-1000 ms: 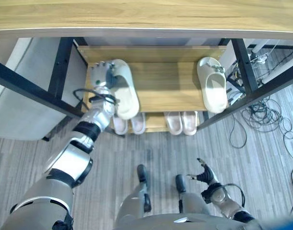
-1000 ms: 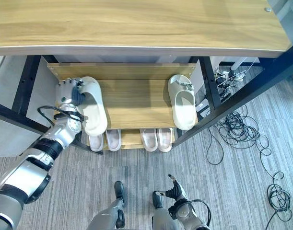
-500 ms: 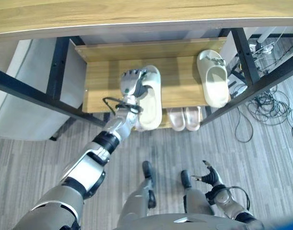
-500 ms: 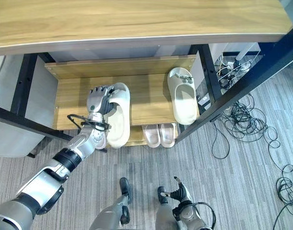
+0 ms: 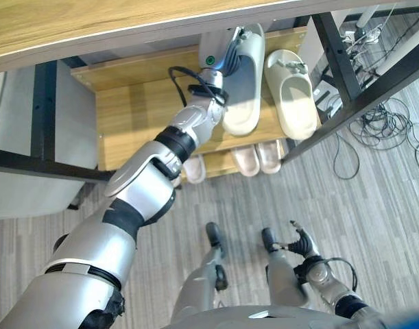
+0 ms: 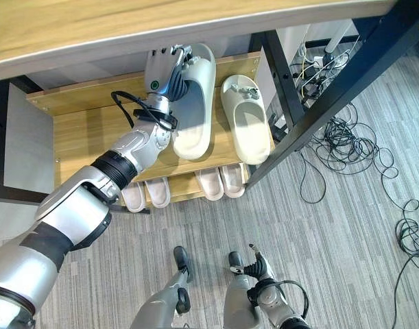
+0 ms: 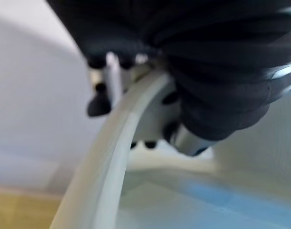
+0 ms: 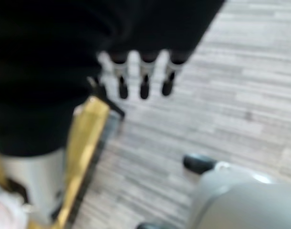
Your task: Arrange the slippers neatly on the shoe rack.
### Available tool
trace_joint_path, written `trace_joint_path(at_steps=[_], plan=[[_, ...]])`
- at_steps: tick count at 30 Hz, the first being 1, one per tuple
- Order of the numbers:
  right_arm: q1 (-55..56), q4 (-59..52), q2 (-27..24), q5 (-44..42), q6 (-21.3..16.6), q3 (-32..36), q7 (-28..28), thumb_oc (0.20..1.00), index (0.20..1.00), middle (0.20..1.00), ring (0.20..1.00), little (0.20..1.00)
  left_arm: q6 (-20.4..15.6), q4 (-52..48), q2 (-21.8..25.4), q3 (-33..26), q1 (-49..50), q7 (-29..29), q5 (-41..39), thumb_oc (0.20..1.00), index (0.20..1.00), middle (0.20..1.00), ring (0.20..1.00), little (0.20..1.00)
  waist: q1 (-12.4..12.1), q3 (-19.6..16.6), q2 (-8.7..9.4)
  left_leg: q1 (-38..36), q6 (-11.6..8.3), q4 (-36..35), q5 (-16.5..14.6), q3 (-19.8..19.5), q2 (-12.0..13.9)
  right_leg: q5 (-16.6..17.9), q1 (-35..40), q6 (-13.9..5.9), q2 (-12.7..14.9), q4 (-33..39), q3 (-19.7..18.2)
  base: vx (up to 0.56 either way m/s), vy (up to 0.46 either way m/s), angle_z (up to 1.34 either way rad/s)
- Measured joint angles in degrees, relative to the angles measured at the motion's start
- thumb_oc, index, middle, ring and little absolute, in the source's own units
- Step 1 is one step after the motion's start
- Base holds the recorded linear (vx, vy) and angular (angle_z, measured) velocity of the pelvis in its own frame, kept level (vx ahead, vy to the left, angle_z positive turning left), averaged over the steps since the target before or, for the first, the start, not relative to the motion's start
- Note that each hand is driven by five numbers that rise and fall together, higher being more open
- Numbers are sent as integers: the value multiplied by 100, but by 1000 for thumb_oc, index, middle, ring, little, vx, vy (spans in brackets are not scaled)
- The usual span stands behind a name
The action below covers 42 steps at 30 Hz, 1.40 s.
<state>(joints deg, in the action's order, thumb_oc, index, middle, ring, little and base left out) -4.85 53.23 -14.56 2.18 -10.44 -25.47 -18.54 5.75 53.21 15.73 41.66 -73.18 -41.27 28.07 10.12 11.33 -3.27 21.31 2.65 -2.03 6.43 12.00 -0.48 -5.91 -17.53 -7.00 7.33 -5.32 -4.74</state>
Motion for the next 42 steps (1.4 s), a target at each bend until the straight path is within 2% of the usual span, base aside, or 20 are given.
trace_joint_path(at_steps=[4, 6, 10, 12, 19, 25, 30, 32, 42], plan=[[1, 4, 0, -89, 0, 3, 0, 1000, 1000, 1000, 1000, 1000, 0, 2, -46, -46, 72, 1, -63, 200, 200, 200, 200, 200, -12, 0, 1, -8, 0, 8, 0, -3, -5, -30, -27, -44, 6, -86, -6, 0, -4, -1], [5, -5, 4, -90, 1, 4, -1, 1000, 1000, 1000, 1000, 1000, -9, -66, -126, -262, 232, 3, -293, 200, 200, 200, 200, 200, -19, 0, 1, -16, 0, 12, 0, -6, -5, -39, -36, -58, 6, -118, -5, 0, 0, 0], [20, -60, 12, -103, 10, 45, -11, 1000, 1000, 1000, 1000, 1000, -18, -1006, -159, -713, 836, 7, -500, 200, 200, 200, 200, 200, -87, 0, 0, -29, 5, 46, 6, -44, -20, -50, -3, -70, 19, -162, 33, -10, -41, 6], [-13, -59, 33, -144, 41, 78, -12, 1000, 1000, 1000, 1000, 1000, -53, -1044, -331, -739, 1189, 20, -726, 200, 200, 200, 200, 200, -176, -1, 0, -34, 18, 48, 17, -127, -31, -50, 32, -71, 26, -169, 102, -2, -27, 15], [-21, 50, 110, -147, 99, 64, -14, 1000, 1000, 1000, 1000, 1000, -47, -1002, -490, -684, 1579, 83, -714, 200, 200, 200, 200, 200, -175, -4, 1, -48, 44, 80, 35, -150, -88, -54, 52, -77, 90, -219, 128, -13, -10, 4], [-62, 161, 102, -214, 92, 76, -33, 1000, 1000, 1000, 1000, 1000, 8, -49, -748, -568, 1456, 63, -566, 200, 200, 200, 200, 200, -108, -16, -14, -22, 44, 87, 35, -78, -88, -85, -136, -104, 95, -384, 25, -9, 6, -8], [-185, 279, 107, -267, 84, 26, -40, 1000, 1000, 1000, 1000, 1000, 92, 284, -758, -569, 1054, 7, -544, 200, 200, 200, 200, 200, -18, -31, -24, 10, 44, 76, 35, 11, -87, -103, -276, -108, 91, -496, -87, 3, -12, -10], [-228, 337, 71, -270, 86, 5, -55, 1000, 1000, 1000, 1000, 1000, 108, 540, -835, -559, 942, -5, -486, 200, 200, 200, 200, 200, -4, -150, -86, 167, 64, 77, 53, 32, -87, -111, -475, -104, 83, -557, -124, 21, -18, -7], [-244, 422, 54, -303, 4, -16, -92, 1000, 1000, 1000, 1000, 1000, 166, 903, -490, -567, 610, -52, -503, 200, 200, 200, 200, 200, 90, -202, -73, 182, 71, 18, 57, 172, -78, -112, -621, -106, 69, -615, -258, 16, -12, -6]])
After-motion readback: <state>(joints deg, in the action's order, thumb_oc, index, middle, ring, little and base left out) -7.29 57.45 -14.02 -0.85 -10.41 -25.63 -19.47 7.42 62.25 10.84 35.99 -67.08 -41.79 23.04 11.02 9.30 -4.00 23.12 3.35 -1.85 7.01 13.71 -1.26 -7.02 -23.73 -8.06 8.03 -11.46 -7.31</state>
